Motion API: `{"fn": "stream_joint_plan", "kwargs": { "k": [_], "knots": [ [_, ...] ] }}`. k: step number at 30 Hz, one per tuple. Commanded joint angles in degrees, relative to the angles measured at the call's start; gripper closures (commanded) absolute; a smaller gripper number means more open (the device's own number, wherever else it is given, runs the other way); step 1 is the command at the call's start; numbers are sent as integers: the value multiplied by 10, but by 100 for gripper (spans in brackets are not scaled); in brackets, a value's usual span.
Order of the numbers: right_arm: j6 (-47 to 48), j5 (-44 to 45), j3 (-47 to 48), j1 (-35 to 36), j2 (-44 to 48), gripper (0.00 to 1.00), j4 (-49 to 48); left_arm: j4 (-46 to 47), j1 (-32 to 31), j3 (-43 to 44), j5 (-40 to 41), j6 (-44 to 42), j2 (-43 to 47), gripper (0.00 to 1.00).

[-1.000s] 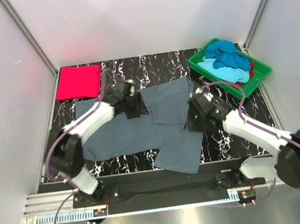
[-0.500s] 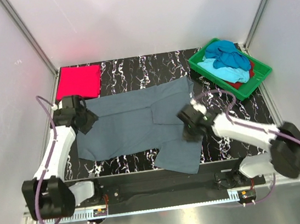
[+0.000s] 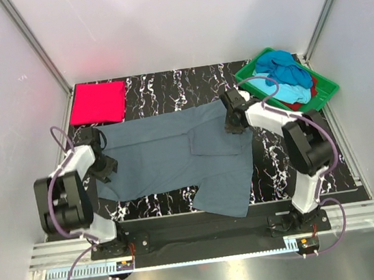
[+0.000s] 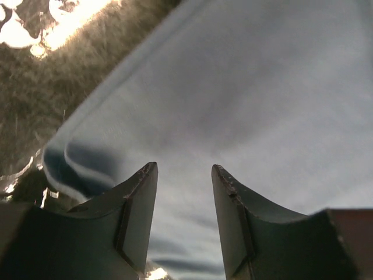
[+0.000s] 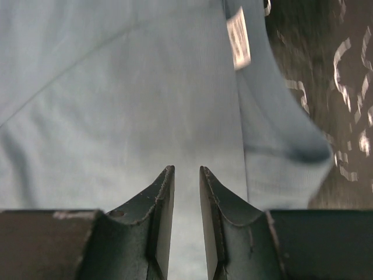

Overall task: Fold and stack the t-shirts
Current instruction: Fold the tshirt

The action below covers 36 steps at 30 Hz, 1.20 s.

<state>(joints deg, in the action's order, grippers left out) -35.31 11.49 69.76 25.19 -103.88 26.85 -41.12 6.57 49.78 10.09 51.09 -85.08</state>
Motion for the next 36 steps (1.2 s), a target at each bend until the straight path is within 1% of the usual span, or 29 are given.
{"fn": "stream_joint_plan", "kwargs": {
  "k": [1, 5, 8, 16, 19, 20, 22, 23, 24, 25, 27, 28, 29, 30, 31, 33, 34, 36],
  "knots": [
    [50, 10, 38, -7, -47, 69, -25, 38, 25, -6, -11, 10, -45, 54],
    [63, 8, 63, -19, -83, 69, -32, 46, 36, -3, -24, 26, -97, 54],
    [92, 10, 89, -29, -114, 69, -34, 46, 37, 6, -16, 29, -112, 54],
    [134, -8, 166, -48, -167, 70, -33, 47, 37, 35, -8, 33, -120, 54],
    [135, -25, 193, -48, -163, 71, -18, 46, 37, 39, -15, 31, -113, 53],
    [133, -27, 199, -49, -154, 70, 4, 46, 37, 39, -16, 28, -99, 53],
    [101, -13, 199, -49, -109, 68, 36, 42, 36, 38, -5, 20, -79, 53],
    [83, -7, 200, -49, -90, 64, 83, 40, 37, 39, 1, 18, -52, 53],
    [61, -3, 198, -49, -71, 62, 109, 36, 37, 40, 8, 16, -37, 53],
    [9, -15, 177, -49, -24, 61, 129, 34, 37, 42, 21, 15, -22, 52],
    [-54, -37, 134, -49, 26, 60, 166, 28, 37, 46, 30, 15, 21, 51],
    [-106, -62, 83, -48, 73, 60, 180, 25, 37, 53, 28, 15, 34, 51],
    [-127, -76, 54, -47, 96, 60, 201, 25, 37, 57, 24, 13, 54, 50],
    [-156, -95, 23, -45, 144, 61, 210, 23, 37, 59, 18, 12, 62, 50],
    [-174, -113, -42, -41, 172, 62, 215, 20, 37, 66, 12, 12, 74, 50],
    [-214, -134, -107, -28, 228, 63, 228, 9, 37, 72, 9, 16, 82, 50],
    [-243, -137, -160, 4, 281, 64, 228, 7, 37, 75, 4, 16, 84, 50],
    [-280, -118, -194, 59, 323, 64, 241, 7, 37, 74, -7, 15, 83, 50]
  ]
}}
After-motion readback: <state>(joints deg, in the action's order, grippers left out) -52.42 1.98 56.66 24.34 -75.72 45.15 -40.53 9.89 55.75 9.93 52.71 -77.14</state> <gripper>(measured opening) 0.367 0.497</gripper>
